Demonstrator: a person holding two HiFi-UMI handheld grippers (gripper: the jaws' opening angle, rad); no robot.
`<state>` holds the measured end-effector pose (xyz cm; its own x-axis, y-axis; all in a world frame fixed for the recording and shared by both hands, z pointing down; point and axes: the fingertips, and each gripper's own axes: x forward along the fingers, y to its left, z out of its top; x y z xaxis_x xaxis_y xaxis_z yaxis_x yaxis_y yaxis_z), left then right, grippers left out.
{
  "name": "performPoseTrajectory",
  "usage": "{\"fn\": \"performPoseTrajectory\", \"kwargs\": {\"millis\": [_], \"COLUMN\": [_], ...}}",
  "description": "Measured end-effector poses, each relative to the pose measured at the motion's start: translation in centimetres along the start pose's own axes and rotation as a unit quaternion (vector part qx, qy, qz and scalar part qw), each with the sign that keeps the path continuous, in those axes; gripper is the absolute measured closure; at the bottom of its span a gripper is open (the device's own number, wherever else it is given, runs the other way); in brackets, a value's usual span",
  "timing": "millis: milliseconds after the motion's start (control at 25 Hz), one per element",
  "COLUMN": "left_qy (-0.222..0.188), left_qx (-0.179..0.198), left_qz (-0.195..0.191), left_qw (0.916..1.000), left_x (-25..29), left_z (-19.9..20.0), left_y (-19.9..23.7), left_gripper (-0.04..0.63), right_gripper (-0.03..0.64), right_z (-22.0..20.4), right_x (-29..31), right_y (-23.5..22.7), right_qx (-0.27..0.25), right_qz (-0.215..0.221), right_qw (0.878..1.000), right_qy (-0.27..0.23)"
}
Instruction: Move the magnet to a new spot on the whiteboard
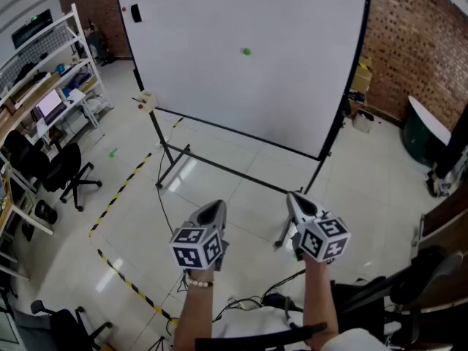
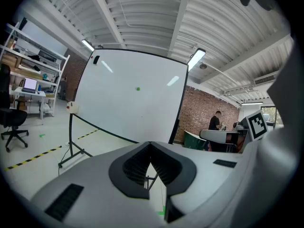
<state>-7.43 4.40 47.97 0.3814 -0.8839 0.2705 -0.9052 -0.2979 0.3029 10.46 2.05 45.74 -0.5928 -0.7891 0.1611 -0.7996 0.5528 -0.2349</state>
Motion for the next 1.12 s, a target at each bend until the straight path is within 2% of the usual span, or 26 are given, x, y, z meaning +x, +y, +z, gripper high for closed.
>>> {"fn": "performPoseTrajectory", "kwargs": {"millis": [320, 600, 840, 1120], "left_qy": [0.006, 0.012, 0.018, 0.015], "left_qx": [0.005, 0.006, 0.010, 0.007], "left_qz": [-0.018, -0.023, -0.015, -0.002], "left_qw": [0.9998, 0.9996, 0.9997, 0.9999], "left_x": [0.3, 2.9, 8.4, 18.4], "left_z": [-0.9, -0.5, 0.7, 5.4], "left_y": [1.2, 2.5, 4.3, 7.1], "left_gripper": [0.595, 0.595, 0.595, 0.595], "right_gripper": [0.609, 0.609, 0.609, 0.609], "right_z": [-0.8, -0.6, -0.2, 2.7], "right_x": [0.6, 3.3, 8.8, 18.3], "right_y": [-0.1, -1.1, -4.4, -10.7], "right_qx": [0.003, 0.009, 0.014, 0.018], "right_qz": [-0.018, -0.018, -0.006, 0.014], "right_qw": [1.000, 1.000, 1.000, 1.000], "right_qy": [-0.007, -0.008, -0.002, 0.014]}}
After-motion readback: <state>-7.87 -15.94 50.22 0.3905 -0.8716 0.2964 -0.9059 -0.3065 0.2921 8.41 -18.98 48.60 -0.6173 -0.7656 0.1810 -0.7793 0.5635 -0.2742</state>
